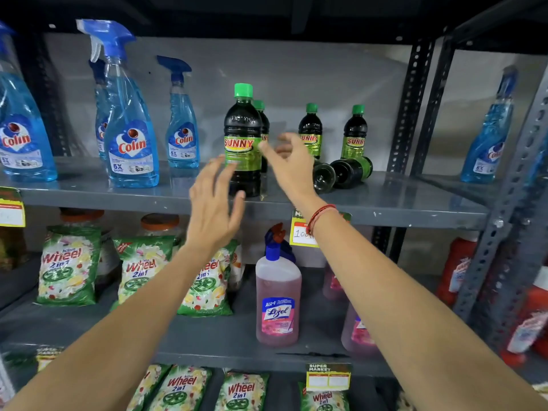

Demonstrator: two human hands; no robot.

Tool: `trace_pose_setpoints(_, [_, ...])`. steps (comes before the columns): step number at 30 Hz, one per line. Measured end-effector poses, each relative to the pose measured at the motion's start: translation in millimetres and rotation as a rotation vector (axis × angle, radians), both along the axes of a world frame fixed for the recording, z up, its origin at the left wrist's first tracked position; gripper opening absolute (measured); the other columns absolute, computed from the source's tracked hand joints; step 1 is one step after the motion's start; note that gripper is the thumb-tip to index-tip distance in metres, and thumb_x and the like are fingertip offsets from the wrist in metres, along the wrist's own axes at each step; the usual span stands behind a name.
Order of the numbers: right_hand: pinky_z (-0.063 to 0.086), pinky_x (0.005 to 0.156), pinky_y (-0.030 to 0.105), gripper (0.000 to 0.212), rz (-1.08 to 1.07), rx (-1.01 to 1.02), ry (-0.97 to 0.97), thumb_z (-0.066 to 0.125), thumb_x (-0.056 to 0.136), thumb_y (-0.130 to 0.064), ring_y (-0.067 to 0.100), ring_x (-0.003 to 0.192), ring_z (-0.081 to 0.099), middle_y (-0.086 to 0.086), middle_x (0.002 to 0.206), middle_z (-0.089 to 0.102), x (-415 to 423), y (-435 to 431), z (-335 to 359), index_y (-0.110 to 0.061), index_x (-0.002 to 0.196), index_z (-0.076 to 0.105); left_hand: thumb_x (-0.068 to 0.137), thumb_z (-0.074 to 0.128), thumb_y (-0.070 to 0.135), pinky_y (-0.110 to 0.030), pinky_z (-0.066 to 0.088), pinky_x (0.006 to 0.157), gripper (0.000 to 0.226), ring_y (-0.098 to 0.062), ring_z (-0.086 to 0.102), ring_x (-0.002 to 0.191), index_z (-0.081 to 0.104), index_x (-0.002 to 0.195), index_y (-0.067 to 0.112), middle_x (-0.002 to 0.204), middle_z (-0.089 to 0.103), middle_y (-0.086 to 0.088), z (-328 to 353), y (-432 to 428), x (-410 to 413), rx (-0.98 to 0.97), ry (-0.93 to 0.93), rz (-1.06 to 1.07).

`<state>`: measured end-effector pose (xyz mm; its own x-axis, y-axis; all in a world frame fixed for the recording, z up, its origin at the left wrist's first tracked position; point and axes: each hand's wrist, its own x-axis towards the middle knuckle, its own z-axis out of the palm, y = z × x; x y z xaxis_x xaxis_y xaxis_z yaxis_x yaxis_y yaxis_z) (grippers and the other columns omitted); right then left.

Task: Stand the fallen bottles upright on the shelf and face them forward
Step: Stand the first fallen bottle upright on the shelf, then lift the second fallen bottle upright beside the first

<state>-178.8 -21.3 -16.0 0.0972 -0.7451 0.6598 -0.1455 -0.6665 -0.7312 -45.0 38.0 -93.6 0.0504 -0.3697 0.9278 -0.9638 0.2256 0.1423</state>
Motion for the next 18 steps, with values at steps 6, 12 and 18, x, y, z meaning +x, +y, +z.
trace_pose_setpoints(6, [0.041,0.096,0.033,0.035,-0.297,-0.062,0.462,0.055,0.092,-0.016,0.032,0.116,0.055,0.02,0.123,0.061,-27,-36,41,0.002,0.122,0.056,0.091,0.036,0.033,-0.043,0.046,0.085,0.047,-0.03,0.054,0.11,0.053,0.122,0.0,0.119,0.059,-0.017,21,-21,-71,0.122,-0.258,-0.097])
trace_pose_setpoints(12, [0.044,0.097,0.033,0.038,-0.333,0.087,1.017,0.046,0.098,-0.016,0.033,0.123,0.053,0.022,0.134,0.055,-43,-42,46,0.006,0.128,0.053,0.096,0.027,0.037,-0.031,0.036,0.057,0.049,-0.031,0.064,0.078,0.067,0.098,0.009,0.085,0.07,-0.012,16,-44,-77,0.226,-0.312,0.077])
trace_pose_setpoints(18, [0.045,0.091,0.033,0.056,-0.309,0.213,1.247,0.055,0.095,-0.041,0.031,0.113,0.057,0.015,0.131,0.058,-39,-46,58,0.0,0.132,0.052,0.093,0.032,0.03,-0.026,0.033,0.049,0.049,-0.027,0.062,0.055,0.068,0.067,0.011,0.062,0.068,-0.006,9,-45,-81,0.129,-0.289,0.156])
